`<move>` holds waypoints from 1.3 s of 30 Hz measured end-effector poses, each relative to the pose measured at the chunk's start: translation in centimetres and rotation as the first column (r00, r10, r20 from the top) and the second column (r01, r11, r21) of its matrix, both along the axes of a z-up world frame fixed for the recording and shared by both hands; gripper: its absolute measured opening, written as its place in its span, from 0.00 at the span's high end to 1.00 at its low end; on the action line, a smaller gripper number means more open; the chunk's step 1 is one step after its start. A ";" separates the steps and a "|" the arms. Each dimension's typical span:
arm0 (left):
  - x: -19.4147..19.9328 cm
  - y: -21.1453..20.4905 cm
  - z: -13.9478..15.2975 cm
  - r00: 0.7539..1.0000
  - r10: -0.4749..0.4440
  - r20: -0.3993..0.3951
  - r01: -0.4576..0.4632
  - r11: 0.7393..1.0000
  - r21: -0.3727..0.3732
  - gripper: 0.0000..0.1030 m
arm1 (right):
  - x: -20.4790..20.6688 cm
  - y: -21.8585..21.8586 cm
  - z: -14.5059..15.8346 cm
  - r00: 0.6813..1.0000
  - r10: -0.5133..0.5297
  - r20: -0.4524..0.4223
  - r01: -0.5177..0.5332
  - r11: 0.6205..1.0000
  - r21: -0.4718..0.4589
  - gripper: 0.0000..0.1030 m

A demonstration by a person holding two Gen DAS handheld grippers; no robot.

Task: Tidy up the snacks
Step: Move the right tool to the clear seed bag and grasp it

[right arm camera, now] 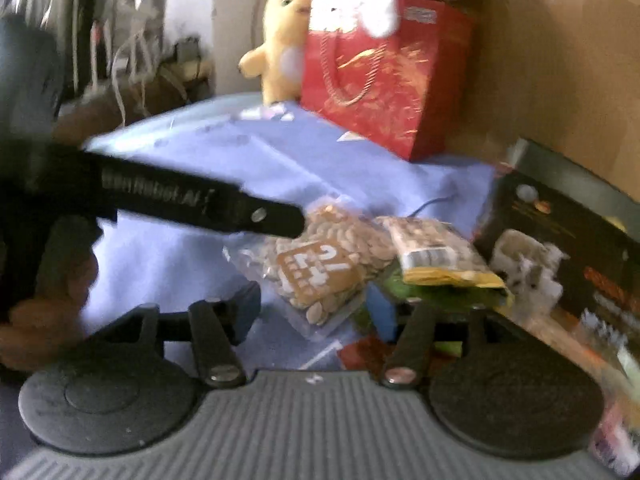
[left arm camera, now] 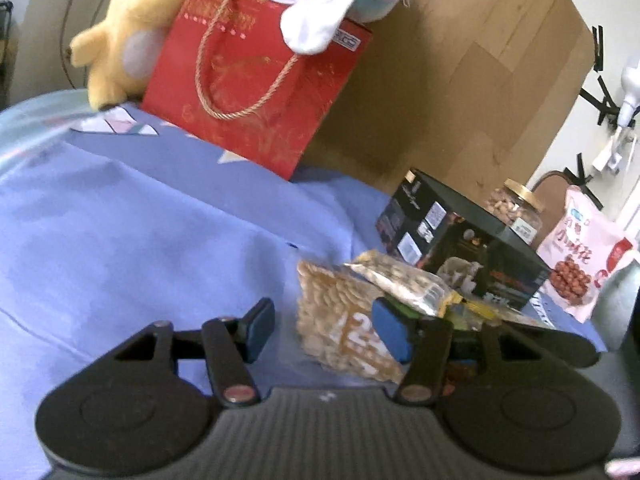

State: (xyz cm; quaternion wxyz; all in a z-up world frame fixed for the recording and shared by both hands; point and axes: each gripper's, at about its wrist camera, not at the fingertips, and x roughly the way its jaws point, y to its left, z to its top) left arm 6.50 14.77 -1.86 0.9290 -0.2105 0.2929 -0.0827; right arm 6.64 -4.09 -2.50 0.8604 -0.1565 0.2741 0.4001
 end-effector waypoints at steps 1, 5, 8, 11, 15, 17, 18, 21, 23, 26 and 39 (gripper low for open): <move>0.1 -0.1 -0.1 1.000 -0.005 -0.006 0.005 1.000 -0.002 0.47 | -0.1 0.0 -0.1 1.000 -0.005 0.008 0.005 1.000 0.007 0.35; 0.2 -0.4 -0.2 1.000 -0.010 -0.012 0.010 1.000 0.010 0.51 | 0.5 -0.3 -0.2 1.000 -0.017 -0.017 0.018 0.999 0.033 0.40; 0.1 -0.5 -0.2 1.000 -0.005 -0.009 0.005 1.000 0.020 0.57 | 0.1 -0.4 0.0 1.000 -0.013 -0.011 0.014 0.999 0.043 0.57; 0.2 -0.5 -0.2 1.000 0.000 -0.013 0.001 1.000 0.024 0.62 | -1.2 0.2 0.1 0.999 0.009 0.042 -0.010 1.000 0.017 0.76; 0.2 -0.4 -0.2 1.000 0.004 -0.016 -0.004 1.000 0.024 0.67 | -2.8 1.1 0.1 0.994 0.059 0.093 -0.057 0.998 -0.025 0.94; 0.2 -0.2 -0.3 1.000 0.010 -0.019 -0.009 1.000 0.019 0.71 | -3.5 1.3 0.1 0.989 0.065 0.136 -0.059 0.997 -0.049 0.94; 0.2 -0.1 -0.3 1.000 0.012 -0.022 -0.012 1.000 0.013 0.72 | -3.7 1.3 0.1 0.988 0.068 0.140 -0.061 0.997 -0.049 0.94; 0.3 0.2 -0.5 0.999 -0.006 -0.034 0.005 1.000 -0.017 0.80 | -3.9 0.8 0.3 0.992 0.073 0.102 -0.071 0.997 -0.026 0.97; 0.3 0.1 -0.5 0.999 -0.011 -0.036 0.010 1.000 -0.017 0.79 | -4.0 0.3 0.5 0.996 0.052 0.071 -0.052 0.999 -0.001 0.96; 0.2 0.1 -0.5 0.999 -0.013 -0.034 0.012 1.000 -0.019 0.78 | -3.6 -1.1 0.9 0.999 0.007 -0.039 -0.004 0.998 0.056 0.92; 0.2 0.1 -0.4 0.999 -0.014 -0.029 0.013 1.000 -0.021 0.60 | 0.6 -5.8 0.6 0.872 -0.114 -0.476 0.279 0.915 0.292 0.58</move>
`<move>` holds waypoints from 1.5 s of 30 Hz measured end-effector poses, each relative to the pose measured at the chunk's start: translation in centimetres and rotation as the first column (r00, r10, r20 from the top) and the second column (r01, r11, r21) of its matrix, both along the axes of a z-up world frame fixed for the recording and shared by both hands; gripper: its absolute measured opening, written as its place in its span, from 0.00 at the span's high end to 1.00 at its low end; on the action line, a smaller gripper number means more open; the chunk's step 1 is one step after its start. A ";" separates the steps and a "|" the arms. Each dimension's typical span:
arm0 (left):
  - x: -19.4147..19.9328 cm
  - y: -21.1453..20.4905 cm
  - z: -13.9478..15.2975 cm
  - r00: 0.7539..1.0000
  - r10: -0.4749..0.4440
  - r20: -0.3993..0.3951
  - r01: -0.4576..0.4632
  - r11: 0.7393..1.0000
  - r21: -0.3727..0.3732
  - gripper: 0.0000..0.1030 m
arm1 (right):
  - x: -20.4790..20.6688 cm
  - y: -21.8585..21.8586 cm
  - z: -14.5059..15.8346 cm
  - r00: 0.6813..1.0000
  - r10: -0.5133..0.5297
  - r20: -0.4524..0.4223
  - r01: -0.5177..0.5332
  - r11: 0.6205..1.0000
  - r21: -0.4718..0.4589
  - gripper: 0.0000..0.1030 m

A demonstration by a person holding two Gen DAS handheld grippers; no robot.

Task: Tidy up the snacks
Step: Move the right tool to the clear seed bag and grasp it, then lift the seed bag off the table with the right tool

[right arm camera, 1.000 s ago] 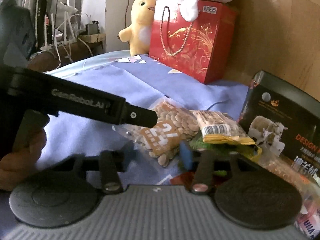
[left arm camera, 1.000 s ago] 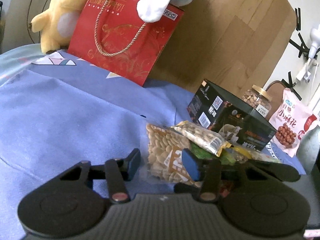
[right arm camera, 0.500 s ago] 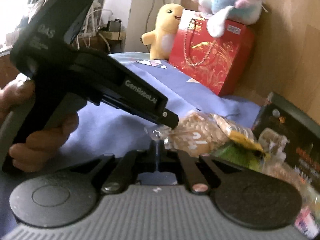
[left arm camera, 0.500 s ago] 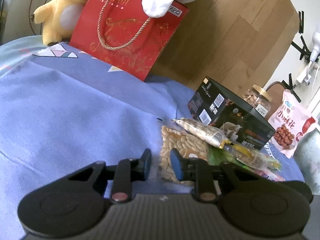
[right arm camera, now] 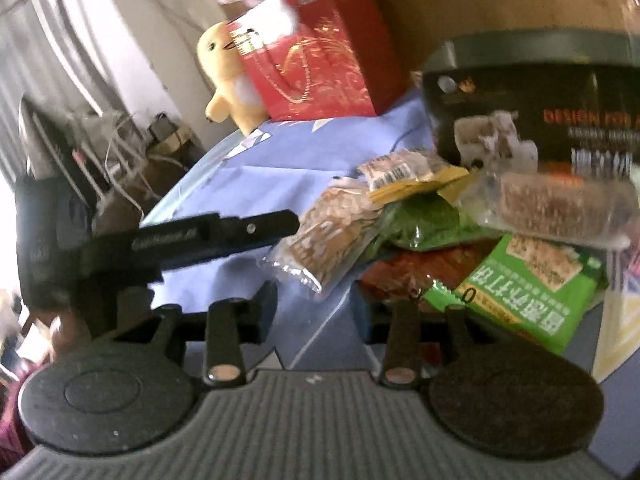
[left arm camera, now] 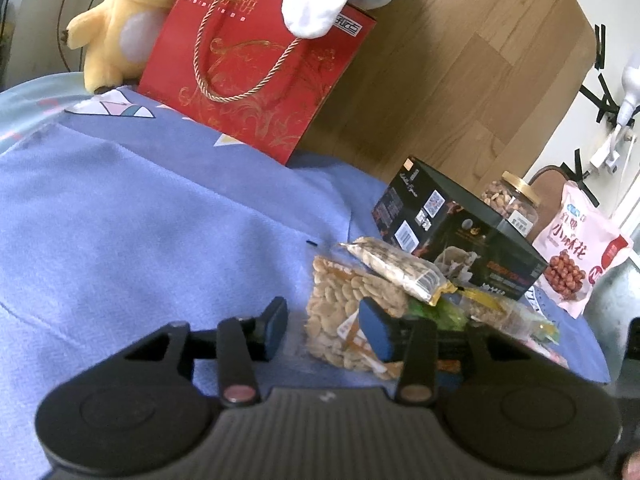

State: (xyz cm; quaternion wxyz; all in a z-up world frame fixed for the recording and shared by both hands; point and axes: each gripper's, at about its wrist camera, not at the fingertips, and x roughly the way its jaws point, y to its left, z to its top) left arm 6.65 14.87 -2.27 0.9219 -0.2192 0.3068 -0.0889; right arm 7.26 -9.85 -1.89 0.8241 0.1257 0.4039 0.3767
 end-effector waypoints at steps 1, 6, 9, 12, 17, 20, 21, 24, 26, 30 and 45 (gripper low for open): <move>0.0 0.0 0.0 1.000 -0.001 0.001 0.001 1.000 0.003 0.60 | 0.3 0.1 -0.1 1.000 -0.011 -0.023 0.011 1.000 0.014 0.58; 0.1 0.0 0.0 1.000 -0.003 0.000 0.003 1.000 -0.001 0.60 | 1.6 0.4 -0.7 0.992 -0.058 -0.109 0.067 0.994 0.081 0.59; 0.1 0.0 0.0 1.000 -0.007 0.002 0.007 1.000 0.001 0.61 | 2.1 0.7 -0.8 0.989 -0.063 -0.131 0.077 0.992 0.102 0.59; 0.2 -0.1 0.0 1.000 -0.007 0.003 0.007 1.000 0.004 0.62 | 2.6 1.1 -1.0 0.988 -0.061 -0.140 0.077 0.990 0.117 0.62; 0.3 0.1 0.0 1.000 -0.013 0.006 0.013 1.000 -0.005 0.63 | 2.9 1.0 -1.5 0.987 -0.043 -0.156 0.063 0.990 0.129 0.77; 0.1 0.1 0.0 0.998 -0.057 0.031 0.058 0.998 -0.033 0.72 | 2.5 1.0 -1.4 0.989 -0.023 -0.146 0.042 0.991 0.130 0.83; -0.1 -0.1 0.2 0.997 -0.068 0.045 0.069 0.997 -0.025 0.72 | 2.1 1.1 -1.2 0.991 -0.010 -0.133 0.027 0.991 0.128 0.84; -0.6 -1.0 0.6 0.992 -0.090 0.083 0.088 0.996 0.029 0.75 | 0.8 1.5 -0.3 0.998 0.029 -0.063 -0.022 0.994 0.103 0.84; -0.7 -1.2 0.7 0.990 -0.107 0.089 0.106 0.994 0.024 0.75 | -0.1 1.5 0.2 0.999 0.049 -0.018 -0.048 0.996 0.078 0.84; -1.0 -1.6 0.8 0.980 -0.172 0.097 0.172 0.985 0.003 0.74 | -1.6 0.6 0.5 0.997 0.072 0.025 -0.073 0.996 0.043 0.84; -1.9 -1.8 0.7 0.981 -0.170 0.091 0.173 0.985 -0.026 0.58 | -6.8 -7.7 0.0 0.999 -0.032 0.029 0.030 0.998 0.054 0.75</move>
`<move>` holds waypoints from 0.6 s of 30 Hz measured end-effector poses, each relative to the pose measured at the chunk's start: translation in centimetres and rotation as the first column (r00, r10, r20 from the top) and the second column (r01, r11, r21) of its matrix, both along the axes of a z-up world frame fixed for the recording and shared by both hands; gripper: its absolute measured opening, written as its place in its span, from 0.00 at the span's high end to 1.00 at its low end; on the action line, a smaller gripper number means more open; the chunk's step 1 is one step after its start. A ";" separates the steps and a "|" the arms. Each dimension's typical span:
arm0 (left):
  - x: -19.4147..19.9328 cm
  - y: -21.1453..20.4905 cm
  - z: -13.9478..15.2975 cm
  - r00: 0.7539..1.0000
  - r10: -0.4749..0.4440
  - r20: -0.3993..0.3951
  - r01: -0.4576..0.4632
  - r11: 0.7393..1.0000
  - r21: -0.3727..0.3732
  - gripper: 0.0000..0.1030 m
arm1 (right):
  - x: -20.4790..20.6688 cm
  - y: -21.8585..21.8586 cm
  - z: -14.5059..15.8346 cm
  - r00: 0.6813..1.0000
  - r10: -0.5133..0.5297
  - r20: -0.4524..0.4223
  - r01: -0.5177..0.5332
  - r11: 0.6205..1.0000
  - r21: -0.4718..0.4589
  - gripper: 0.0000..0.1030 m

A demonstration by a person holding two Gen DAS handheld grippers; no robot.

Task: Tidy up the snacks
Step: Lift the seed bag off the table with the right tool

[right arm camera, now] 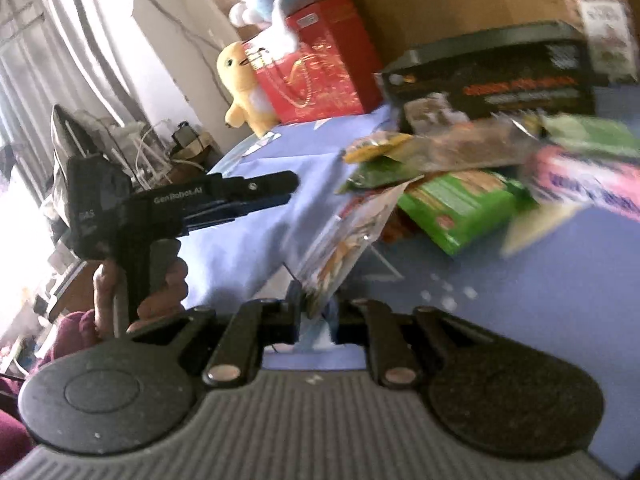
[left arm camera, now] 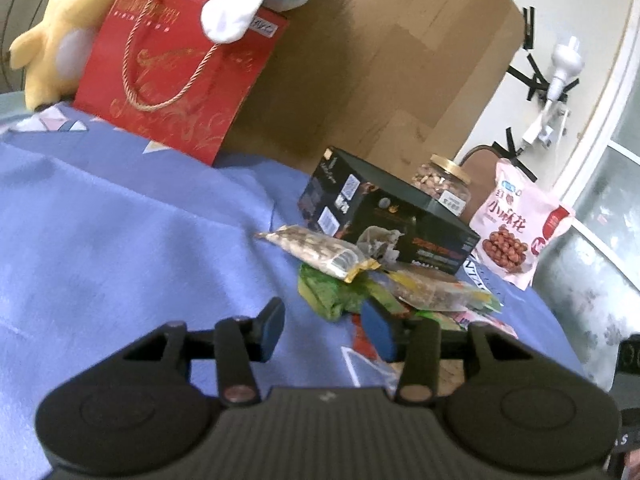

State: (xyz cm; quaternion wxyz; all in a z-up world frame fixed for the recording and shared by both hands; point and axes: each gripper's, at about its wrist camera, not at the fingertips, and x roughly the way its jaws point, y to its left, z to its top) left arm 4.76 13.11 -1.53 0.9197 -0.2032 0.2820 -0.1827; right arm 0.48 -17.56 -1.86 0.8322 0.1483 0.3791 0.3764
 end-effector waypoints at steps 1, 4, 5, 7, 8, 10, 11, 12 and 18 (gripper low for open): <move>0.1 0.0 -0.1 1.000 0.002 -0.006 -0.002 1.000 0.000 0.58 | 0.1 -0.5 -0.3 0.999 -0.033 -0.009 0.033 0.999 -0.001 0.63; 0.2 0.0 -0.2 1.000 0.004 -0.017 -0.004 1.000 0.007 0.58 | 0.4 -1.8 -1.0 0.995 -0.100 -0.019 0.101 0.995 0.023 0.57; 0.3 -0.1 -0.2 1.000 0.004 -0.019 -0.004 1.000 0.010 0.58 | 0.6 -2.2 -1.1 0.994 -0.106 -0.032 0.108 0.993 0.044 0.57; 0.3 -0.2 -0.2 1.000 0.004 -0.023 -0.004 1.000 0.017 0.58 | 0.6 -2.9 -1.2 0.993 -0.114 -0.039 0.116 0.991 0.063 0.56; 0.3 -0.2 -0.2 1.000 0.003 -0.025 -0.003 1.000 0.019 0.58 | 0.7 -2.8 -1.2 0.993 -0.114 -0.038 0.116 0.991 0.063 0.54; 0.4 -0.2 -0.3 1.000 0.001 -0.029 -0.001 1.000 0.018 0.58 | 0.7 -2.7 -1.4 0.994 -0.103 -0.036 0.105 0.992 0.062 0.53; 0.4 -0.2 -0.3 1.000 -0.001 -0.030 0.002 1.000 0.017 0.58 | 0.7 -2.6 -1.5 0.995 -0.096 -0.037 0.098 0.993 0.063 0.53; 0.4 -0.3 -0.3 0.999 -0.006 -0.032 0.007 1.000 0.016 0.58 | 0.8 -2.6 -1.5 0.996 -0.085 -0.037 0.088 0.994 0.064 0.52; 0.5 -0.6 -0.3 0.999 -0.025 -0.033 0.026 0.999 0.026 0.56 | 0.7 -0.4 -1.3 0.999 0.026 -0.028 -0.024 0.999 0.049 0.57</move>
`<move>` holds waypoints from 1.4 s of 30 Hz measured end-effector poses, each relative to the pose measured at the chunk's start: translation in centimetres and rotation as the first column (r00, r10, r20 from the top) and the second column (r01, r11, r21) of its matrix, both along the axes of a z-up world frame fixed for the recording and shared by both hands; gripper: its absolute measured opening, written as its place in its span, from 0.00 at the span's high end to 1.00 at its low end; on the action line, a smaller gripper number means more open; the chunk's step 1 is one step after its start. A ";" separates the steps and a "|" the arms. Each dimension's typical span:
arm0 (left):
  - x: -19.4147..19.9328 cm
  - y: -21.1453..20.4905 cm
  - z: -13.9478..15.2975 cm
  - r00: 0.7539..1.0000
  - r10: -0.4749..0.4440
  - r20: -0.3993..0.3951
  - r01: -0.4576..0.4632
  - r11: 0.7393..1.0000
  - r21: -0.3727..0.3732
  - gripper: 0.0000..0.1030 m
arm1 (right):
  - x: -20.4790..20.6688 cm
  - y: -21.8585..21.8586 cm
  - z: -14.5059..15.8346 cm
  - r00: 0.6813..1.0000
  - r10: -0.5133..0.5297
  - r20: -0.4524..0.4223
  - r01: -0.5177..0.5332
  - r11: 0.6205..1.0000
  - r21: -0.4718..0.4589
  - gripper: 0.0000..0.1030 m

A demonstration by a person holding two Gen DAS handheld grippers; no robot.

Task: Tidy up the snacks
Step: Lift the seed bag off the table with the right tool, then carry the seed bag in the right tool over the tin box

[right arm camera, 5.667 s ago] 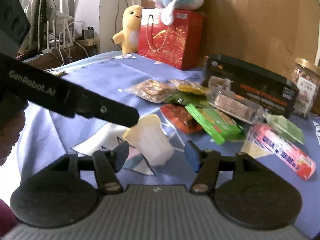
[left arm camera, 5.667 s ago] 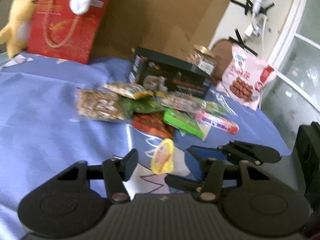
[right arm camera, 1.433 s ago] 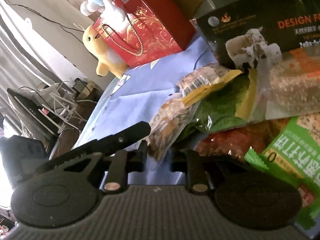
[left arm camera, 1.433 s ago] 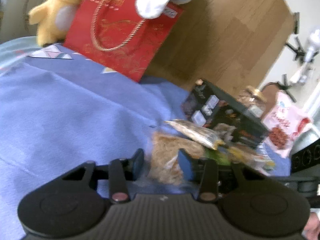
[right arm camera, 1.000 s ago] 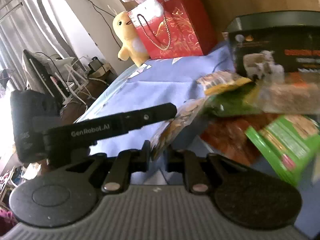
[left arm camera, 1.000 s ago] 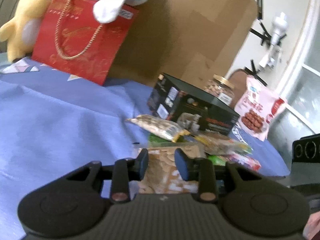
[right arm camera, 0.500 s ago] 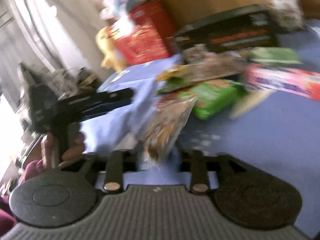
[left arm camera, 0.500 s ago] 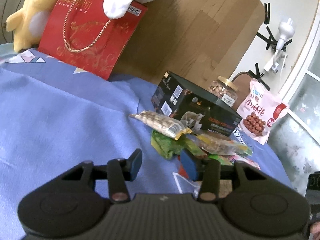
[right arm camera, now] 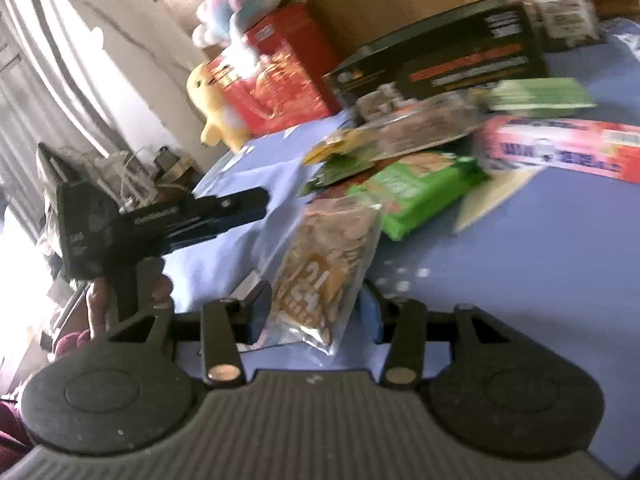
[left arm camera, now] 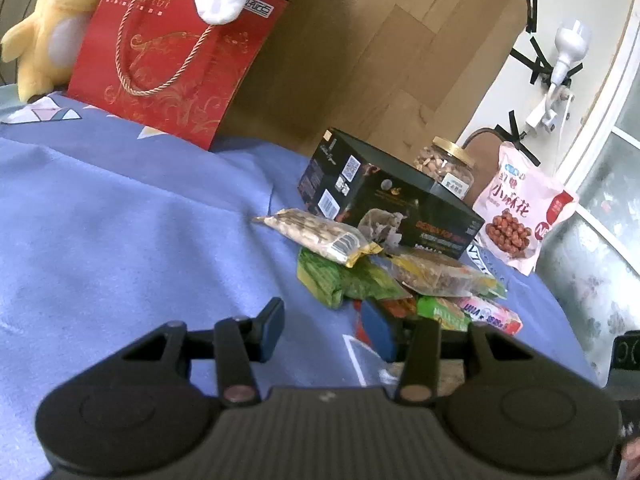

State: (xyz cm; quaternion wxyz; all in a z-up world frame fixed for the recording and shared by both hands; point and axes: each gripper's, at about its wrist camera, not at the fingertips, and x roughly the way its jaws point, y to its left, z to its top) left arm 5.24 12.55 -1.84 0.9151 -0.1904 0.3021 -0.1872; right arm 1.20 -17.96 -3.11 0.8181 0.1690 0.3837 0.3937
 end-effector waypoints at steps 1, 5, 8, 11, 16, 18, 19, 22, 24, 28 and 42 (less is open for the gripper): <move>0.0 0.0 0.0 1.000 0.002 0.002 -0.002 1.000 -0.001 0.55 | -0.4 0.8 0.1 0.999 0.041 0.001 -0.041 0.999 0.004 0.65; 0.1 0.0 -0.1 1.000 0.003 -0.001 -0.003 1.000 -0.008 0.55 | -2.3 3.4 0.6 0.977 0.205 0.064 -0.203 0.978 -0.047 0.65; 0.0 0.1 0.0 1.000 -0.001 0.002 0.001 1.000 -0.010 0.55 | -2.3 3.0 0.5 0.982 0.178 0.068 -0.173 0.982 -0.074 0.61; 0.0 0.2 0.0 1.000 -0.004 0.002 0.004 1.000 -0.014 0.54 | -1.4 0.9 0.3 0.995 0.098 0.029 -0.098 0.995 -0.030 0.58; -0.2 0.6 0.1 1.000 0.010 -0.001 -0.010 1.000 -0.025 0.54 | 0.1 -1.9 0.0 1.000 -0.006 -0.028 0.007 0.999 0.040 0.56; -0.6 1.0 0.0 0.999 0.027 -0.019 -0.027 0.999 -0.043 0.55 | 0.6 -2.5 -0.1 0.998 -0.031 -0.053 0.033 0.998 0.051 0.55; -1.1 1.3 0.0 0.999 0.032 -0.026 -0.034 0.998 -0.057 0.54 | 0.8 -2.7 -0.2 0.997 -0.034 -0.063 0.037 0.998 0.055 0.55; -3.5 2.3 0.6 0.999 0.029 -0.022 -0.031 0.992 -0.121 0.54 | 1.4 -2.6 -0.4 0.996 -0.034 -0.079 0.038 0.998 0.050 0.55; -5.4 2.6 1.2 0.999 0.031 -0.014 -0.033 0.991 -0.128 0.54 | 2.1 -2.6 -0.4 0.995 -0.031 -0.090 0.036 0.998 0.050 0.55; -8.7 2.9 1.6 0.999 0.009 -0.041 -0.018 0.977 -0.211 0.54 | 3.5 -2.4 -0.7 0.994 -0.020 -0.110 0.028 0.997 0.072 0.54; -8.3 0.5 -2.1 0.980 -0.034 -0.198 -0.027 0.954 -0.298 0.57 | 0.6 0.8 -0.6 0.969 0.210 -0.132 -0.192 0.972 0.140 0.76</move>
